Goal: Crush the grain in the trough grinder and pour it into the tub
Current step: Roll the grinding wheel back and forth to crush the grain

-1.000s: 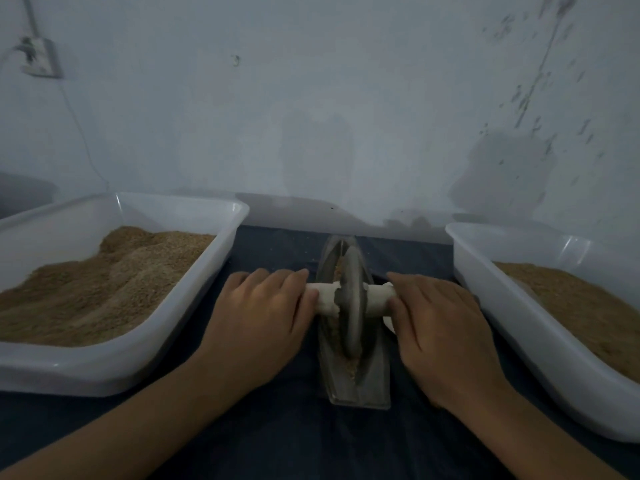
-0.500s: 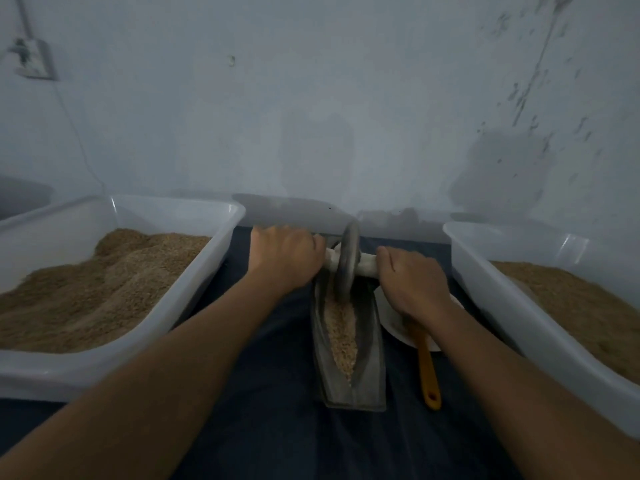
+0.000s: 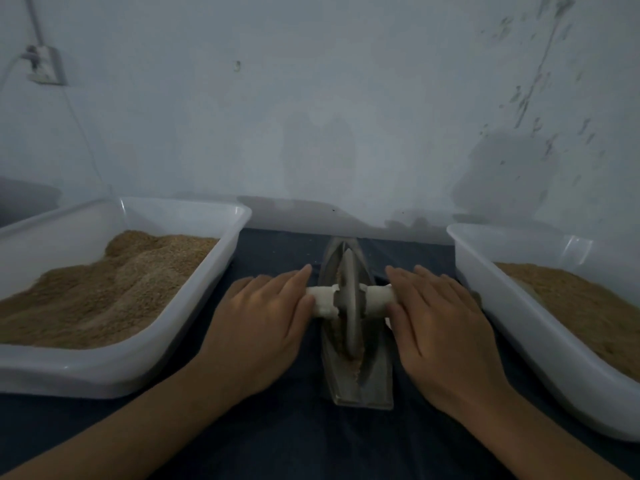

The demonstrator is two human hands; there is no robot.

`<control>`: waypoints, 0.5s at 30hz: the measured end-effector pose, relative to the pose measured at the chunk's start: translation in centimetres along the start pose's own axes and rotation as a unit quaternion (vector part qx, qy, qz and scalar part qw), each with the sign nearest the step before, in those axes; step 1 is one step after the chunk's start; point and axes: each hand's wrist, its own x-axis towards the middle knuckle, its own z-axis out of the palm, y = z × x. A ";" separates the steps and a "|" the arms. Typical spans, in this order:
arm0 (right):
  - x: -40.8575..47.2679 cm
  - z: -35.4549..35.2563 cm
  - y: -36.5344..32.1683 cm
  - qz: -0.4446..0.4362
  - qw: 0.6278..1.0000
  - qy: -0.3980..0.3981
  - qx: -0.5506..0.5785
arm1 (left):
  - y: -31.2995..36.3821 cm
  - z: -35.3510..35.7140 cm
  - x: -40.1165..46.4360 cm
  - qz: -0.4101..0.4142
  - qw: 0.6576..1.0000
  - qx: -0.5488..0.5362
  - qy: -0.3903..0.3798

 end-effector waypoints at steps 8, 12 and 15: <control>7.0 4.4 1.7 0.091 0.993 -0.073 0.005 | -0.9 3.8 8.5 -0.052 0.978 0.167 -0.115; 9.7 5.5 2.0 0.116 0.987 -0.108 -0.020 | -1.7 5.6 12.3 -0.096 0.974 0.144 -0.148; 9.1 5.2 1.7 0.105 0.990 -0.086 -0.037 | -1.9 5.3 11.3 -0.071 0.977 0.145 -0.138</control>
